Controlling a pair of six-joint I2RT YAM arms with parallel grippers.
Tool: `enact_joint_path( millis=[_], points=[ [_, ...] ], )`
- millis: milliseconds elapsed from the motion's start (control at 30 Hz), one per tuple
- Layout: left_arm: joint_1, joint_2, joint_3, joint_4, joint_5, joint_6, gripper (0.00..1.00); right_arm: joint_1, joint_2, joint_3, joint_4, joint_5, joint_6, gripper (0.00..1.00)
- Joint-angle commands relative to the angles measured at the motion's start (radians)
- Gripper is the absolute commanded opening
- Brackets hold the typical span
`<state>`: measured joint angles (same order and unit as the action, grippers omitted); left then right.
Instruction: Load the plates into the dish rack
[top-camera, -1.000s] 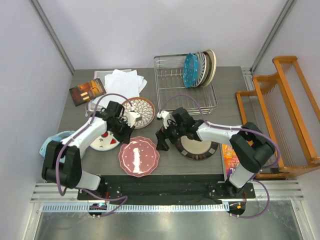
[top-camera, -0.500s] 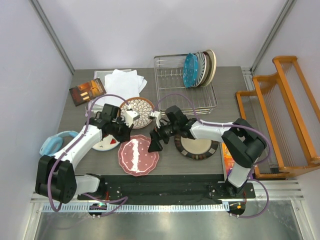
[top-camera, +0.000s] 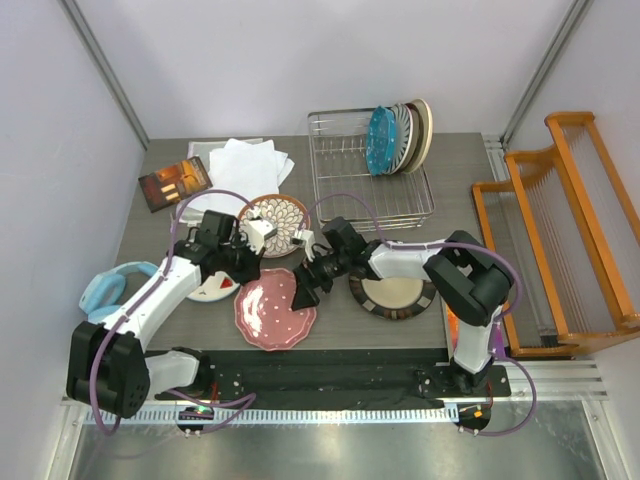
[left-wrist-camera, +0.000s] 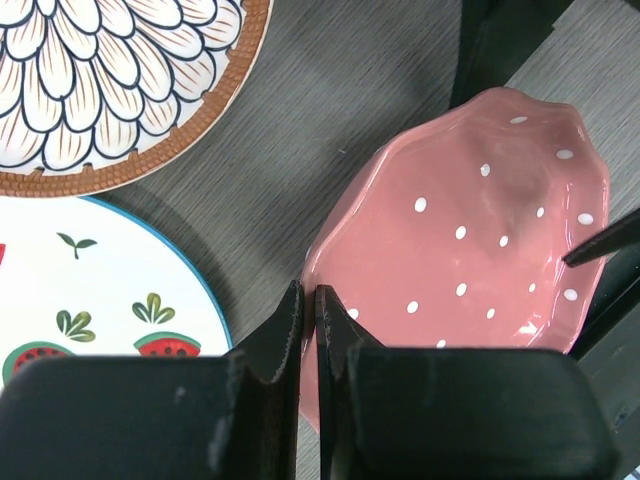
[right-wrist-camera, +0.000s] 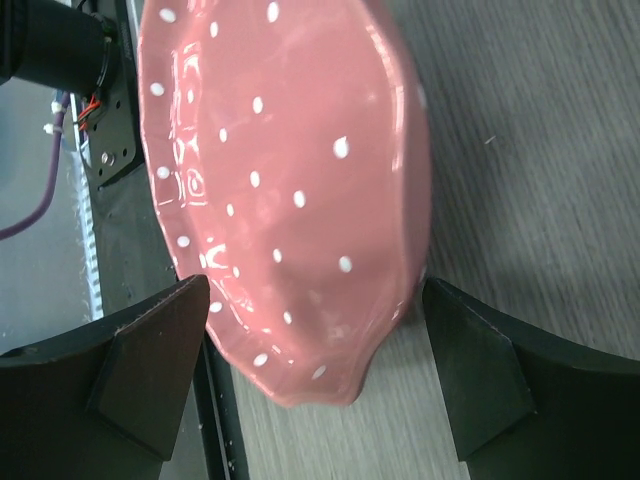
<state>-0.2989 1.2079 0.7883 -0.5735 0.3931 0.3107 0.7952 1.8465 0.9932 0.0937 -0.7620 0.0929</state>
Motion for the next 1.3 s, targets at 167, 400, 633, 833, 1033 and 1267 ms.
enact_joint_path(
  millis=[167, 400, 633, 833, 1033, 1267],
  points=[
    [0.000, -0.036, -0.038, 0.126, 0.001, -0.022, 0.00, 0.002, 0.065, 0.122, 0.066, -0.048, 0.028, 0.52],
    [0.000, -0.048, -0.110, 0.253, -0.140, -0.079, 0.04, -0.001, 0.020, 0.131, -0.034, -0.013, -0.004, 0.01],
    [0.015, -0.113, -0.008, 0.308, -0.377, -0.156, 0.75, -0.005, -0.098, 0.249, -0.386, 0.032, -0.225, 0.01],
    [0.023, -0.202, 0.189, 0.190, -0.545, -0.171, 0.93, -0.016, -0.279, 0.337, -0.549, 0.128, -0.314, 0.01],
    [0.073, -0.234, 0.276, 0.263, -0.683, -0.136, 0.96, -0.066, -0.379, 0.473, -0.574, 0.366, -0.300, 0.01],
    [0.139, -0.214, 0.310, 0.422, -0.682, -0.229, 0.97, -0.212, -0.212, 0.728, -0.456, 0.584, -0.237, 0.01]
  ],
)
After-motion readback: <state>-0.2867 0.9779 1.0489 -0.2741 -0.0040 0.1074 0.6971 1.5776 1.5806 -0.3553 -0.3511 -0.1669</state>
